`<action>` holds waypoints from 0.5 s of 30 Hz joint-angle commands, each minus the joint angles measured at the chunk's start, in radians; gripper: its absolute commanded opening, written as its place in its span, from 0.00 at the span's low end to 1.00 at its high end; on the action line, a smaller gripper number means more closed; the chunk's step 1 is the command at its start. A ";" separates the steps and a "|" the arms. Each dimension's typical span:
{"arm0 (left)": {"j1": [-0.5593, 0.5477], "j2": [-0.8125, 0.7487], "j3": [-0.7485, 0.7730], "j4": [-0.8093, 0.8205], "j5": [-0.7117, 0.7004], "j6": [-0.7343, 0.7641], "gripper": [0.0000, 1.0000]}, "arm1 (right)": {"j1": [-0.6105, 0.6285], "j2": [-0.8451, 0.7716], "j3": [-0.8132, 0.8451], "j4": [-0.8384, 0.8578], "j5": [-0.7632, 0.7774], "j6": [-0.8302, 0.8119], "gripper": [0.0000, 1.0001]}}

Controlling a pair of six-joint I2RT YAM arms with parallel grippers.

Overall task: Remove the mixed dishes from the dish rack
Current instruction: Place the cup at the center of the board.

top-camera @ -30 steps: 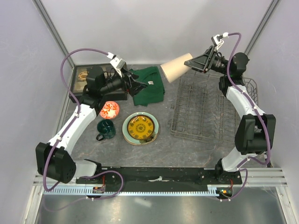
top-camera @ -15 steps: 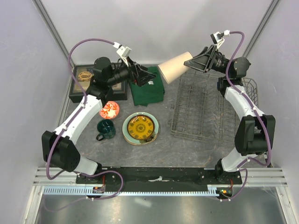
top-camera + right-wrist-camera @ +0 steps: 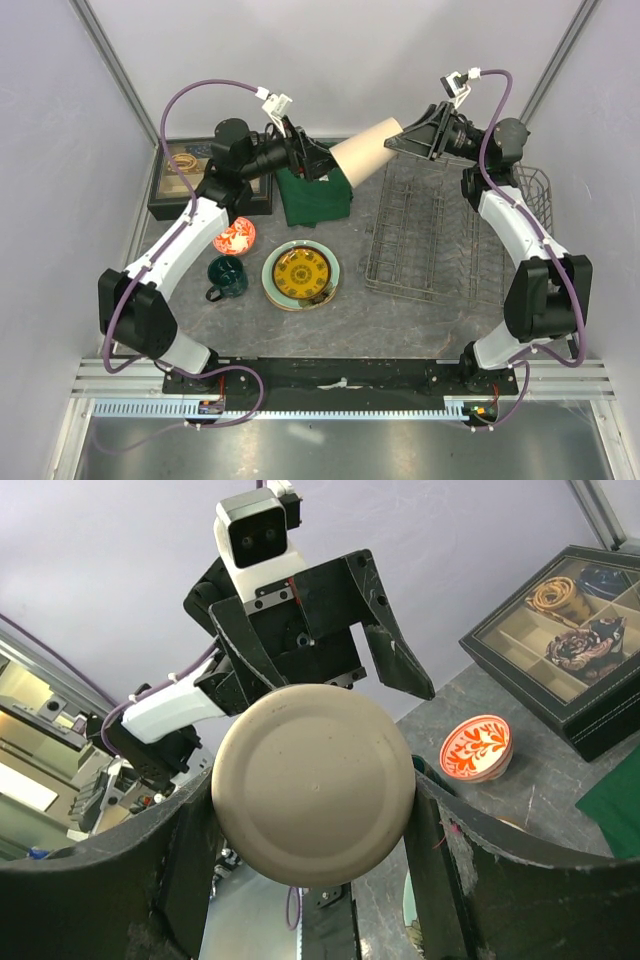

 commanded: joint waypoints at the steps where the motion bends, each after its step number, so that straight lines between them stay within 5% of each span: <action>1: -0.018 0.009 0.048 0.051 0.026 -0.068 0.82 | 0.010 -0.063 -0.013 -0.023 0.009 -0.068 0.46; 15: -0.043 0.009 0.061 0.065 0.072 -0.166 0.47 | 0.070 -0.132 -0.082 -0.097 0.038 -0.169 0.48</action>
